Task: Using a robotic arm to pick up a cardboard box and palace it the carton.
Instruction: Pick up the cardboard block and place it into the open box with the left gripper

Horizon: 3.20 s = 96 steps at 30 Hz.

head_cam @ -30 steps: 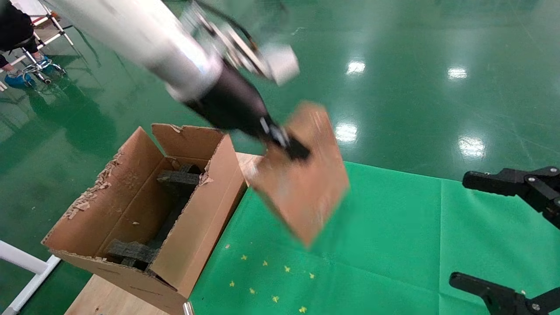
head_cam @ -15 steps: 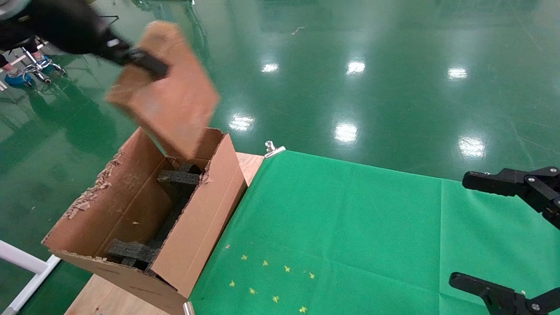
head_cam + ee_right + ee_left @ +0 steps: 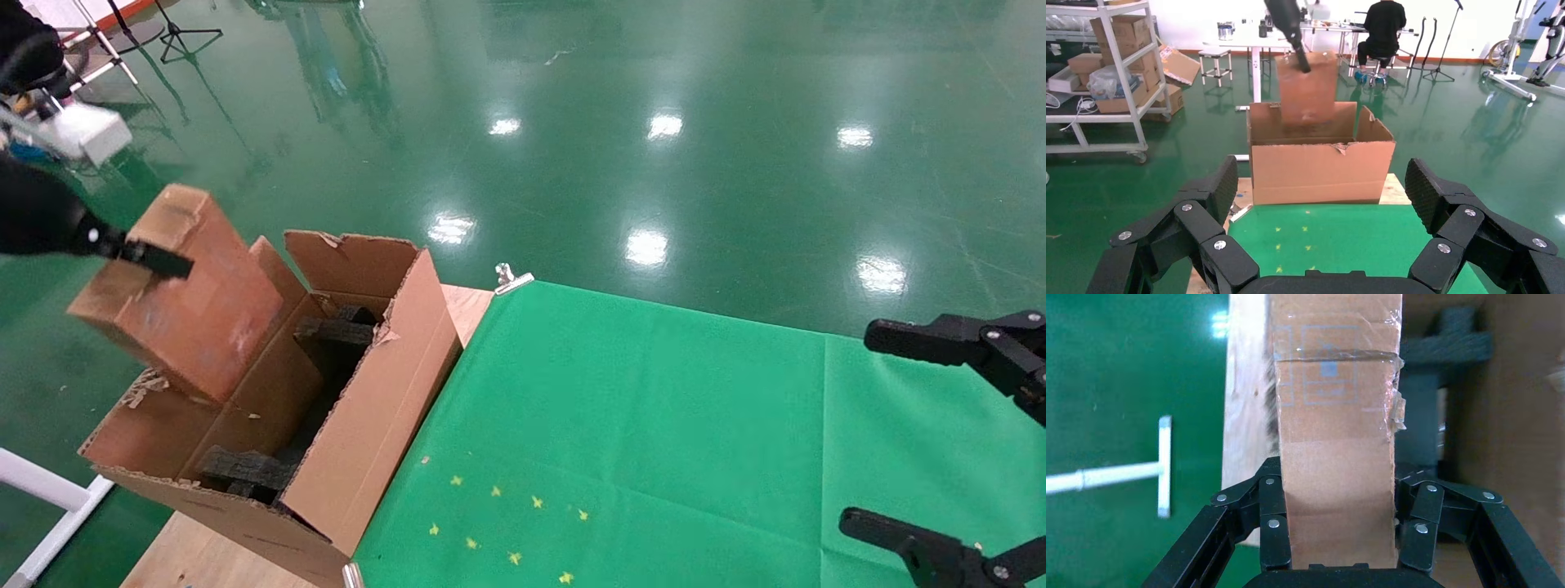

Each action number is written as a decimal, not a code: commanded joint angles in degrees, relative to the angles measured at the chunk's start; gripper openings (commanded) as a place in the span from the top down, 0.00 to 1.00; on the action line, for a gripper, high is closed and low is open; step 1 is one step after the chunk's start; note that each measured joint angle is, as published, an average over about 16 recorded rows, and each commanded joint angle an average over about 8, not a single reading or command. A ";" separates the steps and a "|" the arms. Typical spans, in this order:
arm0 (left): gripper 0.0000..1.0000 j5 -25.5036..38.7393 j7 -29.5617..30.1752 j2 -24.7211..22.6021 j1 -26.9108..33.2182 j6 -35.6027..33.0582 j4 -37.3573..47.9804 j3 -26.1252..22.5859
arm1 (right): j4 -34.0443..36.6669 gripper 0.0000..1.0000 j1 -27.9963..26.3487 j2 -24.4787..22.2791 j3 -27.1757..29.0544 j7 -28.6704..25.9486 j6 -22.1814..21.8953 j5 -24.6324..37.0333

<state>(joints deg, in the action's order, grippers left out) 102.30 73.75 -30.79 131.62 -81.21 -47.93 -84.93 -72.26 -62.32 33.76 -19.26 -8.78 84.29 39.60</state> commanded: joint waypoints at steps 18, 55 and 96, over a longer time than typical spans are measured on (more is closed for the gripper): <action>1.00 -5.59 -11.91 -4.06 -14.43 12.79 21.45 -0.67 | 0.00 0.00 0.00 -0.01 -0.01 0.01 -0.01 -0.01; 1.00 -11.37 -18.94 -19.12 -31.30 31.85 46.01 1.93 | 0.00 0.00 -0.01 -0.02 -0.04 0.02 -0.02 -0.03; 0.00 -11.92 -17.04 -22.07 -38.71 35.83 48.96 2.19 | 0.02 0.00 -0.01 -0.03 -0.06 0.04 -0.04 -0.06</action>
<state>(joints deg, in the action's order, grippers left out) 90.43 56.69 -52.87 93.05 -45.38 1.07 -82.79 -72.24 -62.33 33.73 -19.32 -8.75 84.25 39.55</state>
